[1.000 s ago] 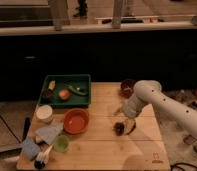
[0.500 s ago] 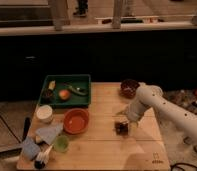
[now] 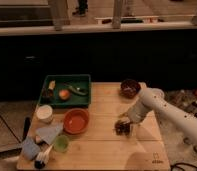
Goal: Place grapes in red bowl
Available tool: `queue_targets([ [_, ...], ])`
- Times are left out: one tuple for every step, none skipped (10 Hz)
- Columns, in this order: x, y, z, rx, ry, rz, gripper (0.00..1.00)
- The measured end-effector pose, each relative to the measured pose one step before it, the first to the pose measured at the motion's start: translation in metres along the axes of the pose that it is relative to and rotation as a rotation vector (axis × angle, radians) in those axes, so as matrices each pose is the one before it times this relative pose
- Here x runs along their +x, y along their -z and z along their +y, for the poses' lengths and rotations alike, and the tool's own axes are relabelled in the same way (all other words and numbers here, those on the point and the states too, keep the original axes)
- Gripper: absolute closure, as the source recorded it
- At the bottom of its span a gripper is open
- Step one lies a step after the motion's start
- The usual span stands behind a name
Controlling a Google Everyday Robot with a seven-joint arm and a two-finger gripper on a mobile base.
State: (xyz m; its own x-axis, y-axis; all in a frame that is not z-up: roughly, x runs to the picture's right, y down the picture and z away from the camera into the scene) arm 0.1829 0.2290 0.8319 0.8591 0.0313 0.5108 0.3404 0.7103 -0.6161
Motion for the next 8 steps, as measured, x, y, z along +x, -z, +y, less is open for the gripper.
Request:
queue_targets([
  [0.00549, -0.00237, 0.00134, -0.00536, -0.00196, -0.00534, 0.57],
  [0.00413, -0.00159, 0.00015, -0.00338, -0.00019, -0.00476, 0.67],
  [0.00190, -0.00023, -0.00101, -0.00311, 0.00273, -0.00374, 0.76],
  [0.00124, -0.00030, -0.00142, -0.00247, 0.00351, -0.00610, 0.88],
  [-0.00007, -0.00078, -0.00147, -0.00434, 0.00525, 0.00023, 0.96],
  [-0.00040, -0.00013, -0.00020, -0.00064, 0.00123, 0.00076, 1.00],
  [0.00036, 0.00020, 0.00060, -0.00151, -0.00060, 0.00048, 1.00],
  [-0.00015, 0.00036, -0.00011, -0.00025, 0.00055, 0.00068, 1.00],
])
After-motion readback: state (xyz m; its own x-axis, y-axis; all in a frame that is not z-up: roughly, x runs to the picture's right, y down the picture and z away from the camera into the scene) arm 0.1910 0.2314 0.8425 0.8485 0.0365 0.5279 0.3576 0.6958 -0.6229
